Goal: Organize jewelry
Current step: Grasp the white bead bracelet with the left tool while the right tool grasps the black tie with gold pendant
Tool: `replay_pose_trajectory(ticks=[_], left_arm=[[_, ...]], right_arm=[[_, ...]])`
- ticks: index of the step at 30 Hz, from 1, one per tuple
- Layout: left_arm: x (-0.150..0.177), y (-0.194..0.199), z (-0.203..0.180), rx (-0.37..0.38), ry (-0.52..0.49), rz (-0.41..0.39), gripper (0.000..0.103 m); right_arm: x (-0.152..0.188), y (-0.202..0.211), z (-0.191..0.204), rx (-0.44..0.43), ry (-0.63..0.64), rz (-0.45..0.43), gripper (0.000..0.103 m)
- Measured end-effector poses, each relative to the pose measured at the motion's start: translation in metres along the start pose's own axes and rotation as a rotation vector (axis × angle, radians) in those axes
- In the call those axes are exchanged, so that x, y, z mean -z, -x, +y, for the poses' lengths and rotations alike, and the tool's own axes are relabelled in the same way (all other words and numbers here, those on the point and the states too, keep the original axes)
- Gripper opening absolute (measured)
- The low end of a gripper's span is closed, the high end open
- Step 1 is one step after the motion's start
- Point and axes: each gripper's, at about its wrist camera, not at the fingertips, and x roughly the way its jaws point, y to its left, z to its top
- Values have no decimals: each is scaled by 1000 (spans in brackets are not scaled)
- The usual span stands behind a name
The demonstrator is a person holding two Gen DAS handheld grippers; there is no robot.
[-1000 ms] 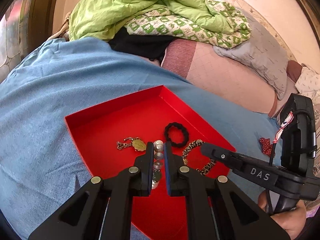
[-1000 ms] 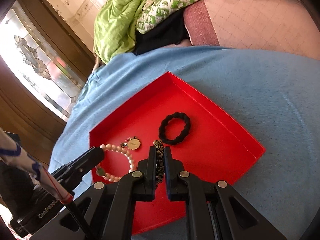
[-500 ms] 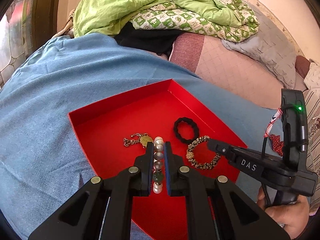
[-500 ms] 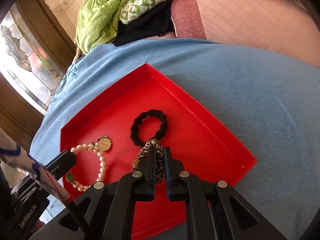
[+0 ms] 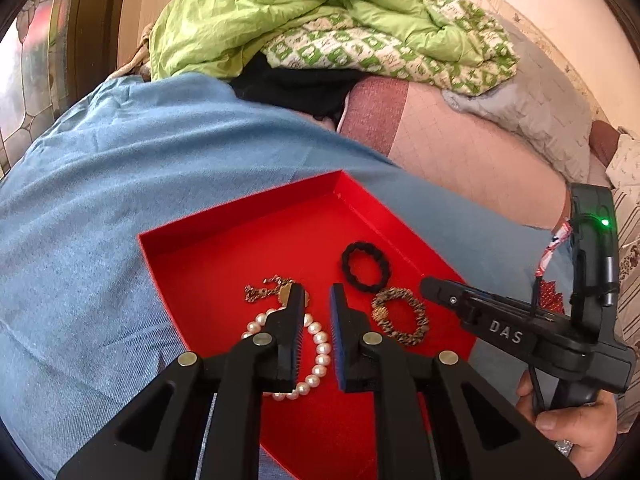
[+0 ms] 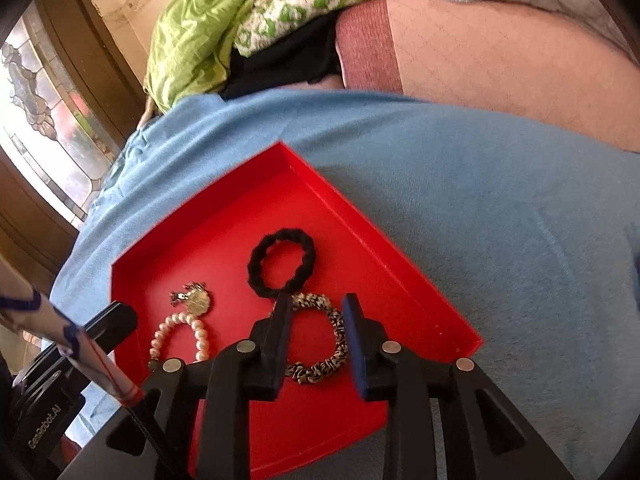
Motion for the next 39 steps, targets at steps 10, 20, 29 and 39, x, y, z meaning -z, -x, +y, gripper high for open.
replay_pose_trajectory(ticks=[10, 20, 29, 39], left_arm=[[2, 11, -42, 62, -101, -28, 12], [41, 8, -124, 265, -308, 105, 12], [107, -15, -175, 363, -521, 361, 12], [130, -40, -201, 186, -666, 306, 14]], right_arm=[[31, 95, -43, -45, -53, -97, 28], [115, 153, -123, 46, -177, -111, 28], [117, 160, -174, 8, -299, -89, 28], [130, 167, -163, -6, -187, -43, 28]])
